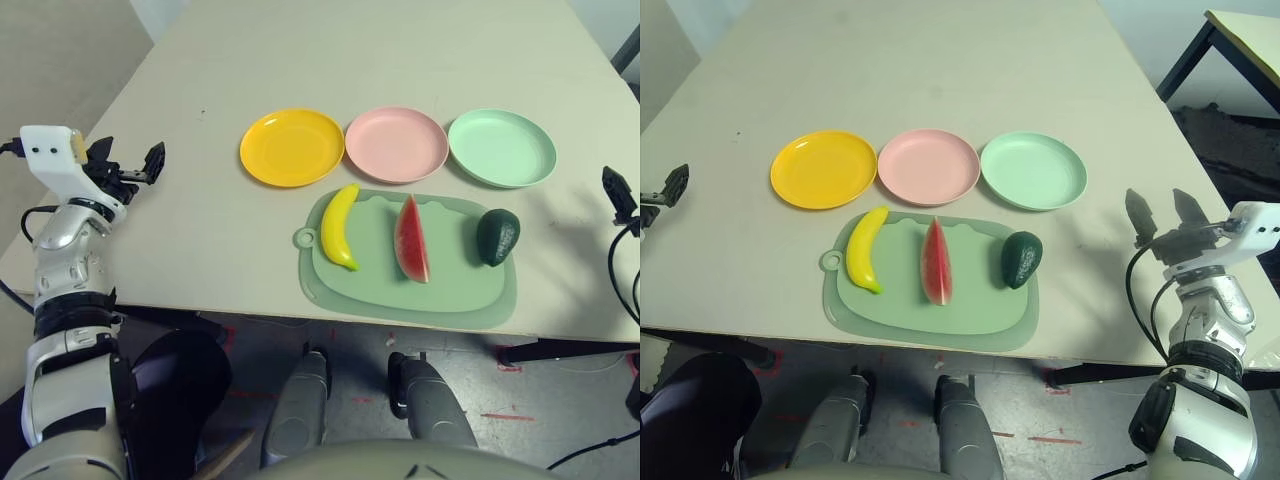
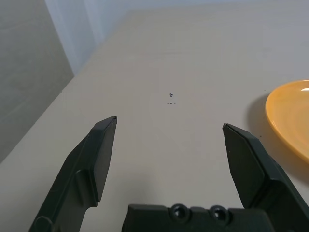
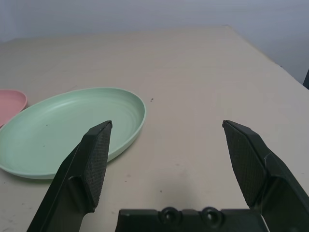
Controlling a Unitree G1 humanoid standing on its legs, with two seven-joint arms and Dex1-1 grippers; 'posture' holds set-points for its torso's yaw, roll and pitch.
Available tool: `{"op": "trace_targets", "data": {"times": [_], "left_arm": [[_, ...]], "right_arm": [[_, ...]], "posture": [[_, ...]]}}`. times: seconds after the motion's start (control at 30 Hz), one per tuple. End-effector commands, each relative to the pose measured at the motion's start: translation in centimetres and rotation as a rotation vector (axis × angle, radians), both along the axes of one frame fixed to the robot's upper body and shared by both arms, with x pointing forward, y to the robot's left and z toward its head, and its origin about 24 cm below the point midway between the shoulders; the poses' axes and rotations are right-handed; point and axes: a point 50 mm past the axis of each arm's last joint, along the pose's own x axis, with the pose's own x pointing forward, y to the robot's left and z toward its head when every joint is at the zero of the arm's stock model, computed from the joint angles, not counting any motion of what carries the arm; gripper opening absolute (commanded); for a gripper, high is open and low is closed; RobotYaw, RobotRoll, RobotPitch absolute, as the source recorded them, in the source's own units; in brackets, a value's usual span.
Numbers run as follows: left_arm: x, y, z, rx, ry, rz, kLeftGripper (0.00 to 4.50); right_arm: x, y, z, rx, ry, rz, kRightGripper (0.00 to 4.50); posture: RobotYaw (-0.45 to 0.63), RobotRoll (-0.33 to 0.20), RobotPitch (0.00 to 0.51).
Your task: Place the fruits into color-matched plates.
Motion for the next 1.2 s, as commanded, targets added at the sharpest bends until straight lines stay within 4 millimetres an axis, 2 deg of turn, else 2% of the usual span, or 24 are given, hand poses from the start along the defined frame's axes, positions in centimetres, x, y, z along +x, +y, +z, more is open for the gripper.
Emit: {"op": "trace_targets", "data": {"times": [0.03, 0.37, 0.5, 0.57, 0.7, 0.83, 0.9, 1.03, 1.2], "left_arm": [[-0.6, 0.6, -0.1, 0.001, 0.01, 0.019, 4.47], [-0.5, 0.8, 0.7, 0.017, 0.004, 0.012, 4.47], [-0.3, 0.2, 1.0, 0.053, 0.021, -0.096, 4.47], [-0.5, -0.9, 1.3, 0.081, 0.025, -0.252, 4.47], [-1.7, -2.9, 2.8, 0.018, 0.078, -0.628, 4.47], [-3.0, -4.6, 3.5, 0.054, 0.182, -0.889, 4.47], [-3.3, -5.4, 3.9, 0.085, 0.208, -0.975, 4.47], [-3.6, -8.0, 3.6, 0.214, 0.287, -1.154, 4.47], [-3.6, -9.7, 3.6, 0.273, 0.253, -1.247, 4.47]], "right_arm": [[-0.1, 0.1, -0.6, 0.0, 0.023, 0.003, 4.5], [0.1, 0.5, -0.8, 0.001, 0.019, 0.018, 4.5], [-0.3, 0.3, -0.5, -0.027, 0.021, 0.037, 4.5], [-0.5, 0.2, -0.3, -0.04, 0.023, 0.052, 4.5], [-0.9, -0.4, 0.8, -0.103, 0.065, 0.082, 4.5], [-0.9, -0.2, 1.8, -0.255, 0.164, 0.13, 4.5], [-1.0, 0.2, 2.5, -0.376, 0.209, 0.189, 4.5], [-1.3, 0.9, 5.8, -0.648, 0.266, 0.336, 4.5], [-1.4, 1.5, 9.7, -0.871, 0.335, 0.446, 4.5]], "posture": [[0.04, 0.0, 0.242], [0.03, 0.0, 0.239], [0.02, 0.0, 0.235], [0.02, 0.0, 0.234], [0.02, 0.0, 0.232], [0.01, 0.0, 0.235], [0.01, 0.0, 0.235], [0.0, 0.0, 0.247], [-0.04, 0.0, 0.251]]}}
